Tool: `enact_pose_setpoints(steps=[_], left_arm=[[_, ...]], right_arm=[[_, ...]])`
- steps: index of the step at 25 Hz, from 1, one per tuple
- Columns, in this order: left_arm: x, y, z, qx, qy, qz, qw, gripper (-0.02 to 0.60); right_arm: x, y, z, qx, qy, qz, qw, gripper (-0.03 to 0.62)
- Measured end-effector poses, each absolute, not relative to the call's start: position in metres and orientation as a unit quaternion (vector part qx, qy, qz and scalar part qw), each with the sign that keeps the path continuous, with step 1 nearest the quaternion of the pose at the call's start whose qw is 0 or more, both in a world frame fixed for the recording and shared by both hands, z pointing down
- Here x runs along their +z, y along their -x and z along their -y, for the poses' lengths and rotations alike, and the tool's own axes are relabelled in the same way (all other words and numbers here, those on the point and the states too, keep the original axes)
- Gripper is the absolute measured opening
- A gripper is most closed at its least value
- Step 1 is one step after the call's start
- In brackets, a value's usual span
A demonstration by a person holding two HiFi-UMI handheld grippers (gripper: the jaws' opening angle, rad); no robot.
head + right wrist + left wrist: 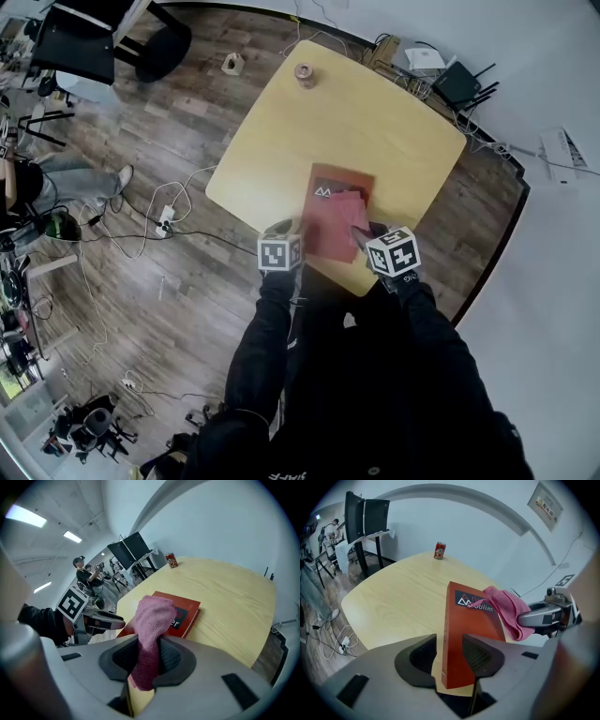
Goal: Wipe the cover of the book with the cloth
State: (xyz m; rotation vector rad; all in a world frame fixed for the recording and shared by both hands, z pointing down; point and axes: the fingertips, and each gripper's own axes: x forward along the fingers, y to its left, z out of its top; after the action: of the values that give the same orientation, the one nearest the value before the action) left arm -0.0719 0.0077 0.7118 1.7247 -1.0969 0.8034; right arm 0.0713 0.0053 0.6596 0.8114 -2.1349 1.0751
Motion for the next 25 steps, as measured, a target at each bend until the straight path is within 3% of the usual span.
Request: enact_pose_setpoints(steps=[16, 25], left_arm=[[0.718, 0.090, -0.039, 0.361, -0.751, 0.316, 0.454, 0.167], [0.728, 0.084, -0.049, 0.369, -0.761, 0.261, 0.465, 0.158]], right_arm=[[0.676, 0.042, -0.010, 0.453, -0.346, 0.776, 0.271, 0.101], [0.703, 0.059, -0.008, 0.470, -0.364, 0.752, 0.285, 0.101]])
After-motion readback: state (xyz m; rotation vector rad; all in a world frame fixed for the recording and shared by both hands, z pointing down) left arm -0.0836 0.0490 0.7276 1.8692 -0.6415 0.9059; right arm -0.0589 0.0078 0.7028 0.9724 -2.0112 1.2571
